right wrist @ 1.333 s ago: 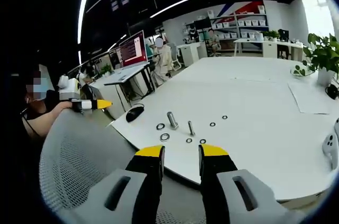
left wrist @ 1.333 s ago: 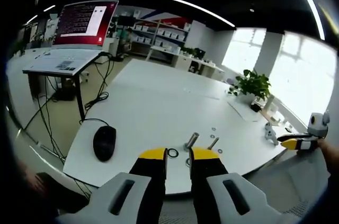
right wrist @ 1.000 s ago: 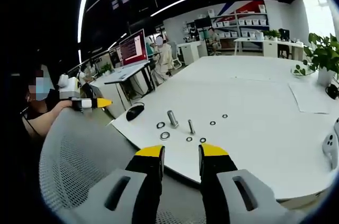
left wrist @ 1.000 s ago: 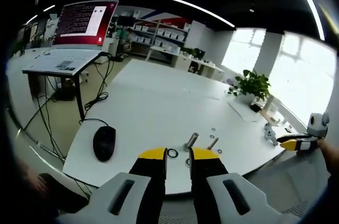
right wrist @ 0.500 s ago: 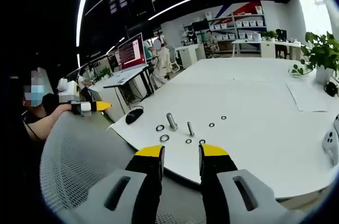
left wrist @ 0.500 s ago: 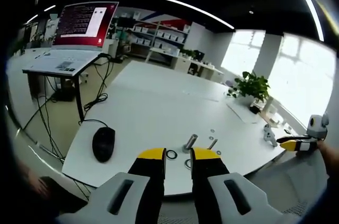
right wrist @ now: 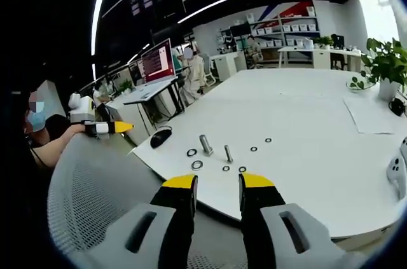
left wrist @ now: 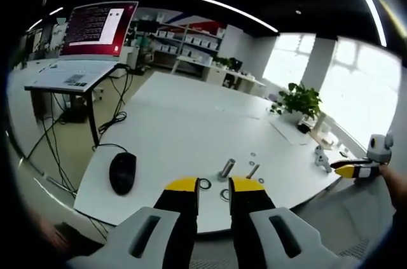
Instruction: Place the washer onto the threaded stud by aligning its center hole with the stud, sliding it down to the base, and recovering from edge contact or off-axis alignment until the washer reaches the visible bottom stop.
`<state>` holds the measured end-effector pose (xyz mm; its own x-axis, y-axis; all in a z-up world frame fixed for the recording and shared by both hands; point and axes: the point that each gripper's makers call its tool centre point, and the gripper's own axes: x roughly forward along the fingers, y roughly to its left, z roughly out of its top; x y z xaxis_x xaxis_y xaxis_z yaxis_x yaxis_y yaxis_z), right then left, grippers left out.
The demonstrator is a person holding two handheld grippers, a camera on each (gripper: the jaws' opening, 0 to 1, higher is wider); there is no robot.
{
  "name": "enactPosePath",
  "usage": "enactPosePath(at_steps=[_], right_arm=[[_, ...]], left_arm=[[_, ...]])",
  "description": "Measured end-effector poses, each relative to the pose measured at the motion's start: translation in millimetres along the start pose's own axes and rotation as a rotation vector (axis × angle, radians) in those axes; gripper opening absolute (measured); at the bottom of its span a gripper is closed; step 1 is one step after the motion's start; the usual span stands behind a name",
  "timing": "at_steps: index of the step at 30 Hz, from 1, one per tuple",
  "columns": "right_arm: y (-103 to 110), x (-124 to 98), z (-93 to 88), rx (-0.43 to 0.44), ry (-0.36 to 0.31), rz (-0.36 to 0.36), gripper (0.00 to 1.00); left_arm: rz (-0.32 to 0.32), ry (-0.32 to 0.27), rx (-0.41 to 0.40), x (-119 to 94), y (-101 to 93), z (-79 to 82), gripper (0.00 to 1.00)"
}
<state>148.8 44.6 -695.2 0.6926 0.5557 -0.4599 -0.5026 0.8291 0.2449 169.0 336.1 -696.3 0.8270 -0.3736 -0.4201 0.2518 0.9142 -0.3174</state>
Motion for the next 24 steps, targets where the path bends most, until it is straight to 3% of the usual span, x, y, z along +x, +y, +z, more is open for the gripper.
enactPosePath(at_steps=[17, 22, 24], right_arm=[[-0.3, 1.8, -10.1, -0.010, 0.066, -0.012, 0.29], [5.4, 2.3, -15.1, -0.042, 0.119, 0.036, 0.29], [12.7, 1.9, -15.8, -0.025, 0.131, 0.094, 0.29]], left_arm=[[-0.023, -0.040, -0.029, -1.1, -2.9, 5.0, 0.14], [-0.011, -0.043, -0.032, -1.2, -0.8, 5.7, 0.15], [-0.009, -0.046, -0.033, -1.0, -0.9, 6.2, 0.15]])
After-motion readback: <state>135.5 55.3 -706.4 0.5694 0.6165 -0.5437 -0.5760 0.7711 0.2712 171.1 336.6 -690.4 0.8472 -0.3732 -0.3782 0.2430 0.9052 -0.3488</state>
